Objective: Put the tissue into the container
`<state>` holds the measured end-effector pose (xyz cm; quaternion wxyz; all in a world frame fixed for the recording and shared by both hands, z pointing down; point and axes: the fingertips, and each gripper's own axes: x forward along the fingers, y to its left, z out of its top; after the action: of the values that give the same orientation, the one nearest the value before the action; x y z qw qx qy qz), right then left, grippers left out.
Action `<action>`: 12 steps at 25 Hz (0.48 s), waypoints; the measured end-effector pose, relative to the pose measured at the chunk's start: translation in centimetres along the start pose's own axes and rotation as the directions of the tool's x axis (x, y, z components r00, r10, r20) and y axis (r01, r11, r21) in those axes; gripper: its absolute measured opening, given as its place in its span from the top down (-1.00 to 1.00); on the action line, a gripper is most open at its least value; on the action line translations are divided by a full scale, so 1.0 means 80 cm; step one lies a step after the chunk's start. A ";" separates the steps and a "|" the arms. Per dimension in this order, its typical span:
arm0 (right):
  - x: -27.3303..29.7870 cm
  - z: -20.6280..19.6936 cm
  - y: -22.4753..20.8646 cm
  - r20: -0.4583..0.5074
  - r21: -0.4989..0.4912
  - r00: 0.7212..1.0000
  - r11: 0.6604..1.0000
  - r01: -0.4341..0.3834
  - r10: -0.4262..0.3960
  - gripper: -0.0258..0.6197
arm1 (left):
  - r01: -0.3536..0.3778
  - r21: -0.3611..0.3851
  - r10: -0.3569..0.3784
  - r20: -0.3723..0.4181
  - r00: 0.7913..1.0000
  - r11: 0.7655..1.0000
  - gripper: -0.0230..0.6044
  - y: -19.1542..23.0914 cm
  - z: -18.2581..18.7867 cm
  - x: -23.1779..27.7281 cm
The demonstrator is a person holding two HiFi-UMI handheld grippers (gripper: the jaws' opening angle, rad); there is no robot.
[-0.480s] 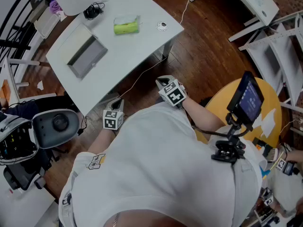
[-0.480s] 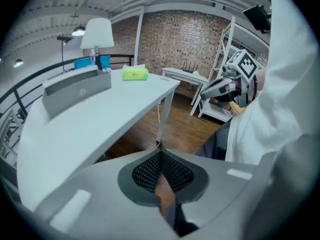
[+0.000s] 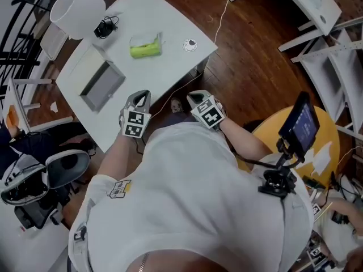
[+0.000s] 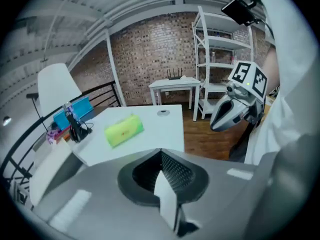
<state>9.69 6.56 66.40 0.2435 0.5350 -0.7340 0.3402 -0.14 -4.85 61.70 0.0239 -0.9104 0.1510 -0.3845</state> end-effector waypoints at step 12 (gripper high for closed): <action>0.017 0.077 -0.059 0.031 0.030 0.990 0.990 0.135 -0.135 0.92 | 0.123 0.484 -0.064 -0.136 0.989 0.866 -0.16 0.152 0.089 0.141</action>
<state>13.77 0.13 64.53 0.2464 0.5923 -0.6951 0.3245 9.16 -20.30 62.57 0.2270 -0.8568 0.0053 -0.4629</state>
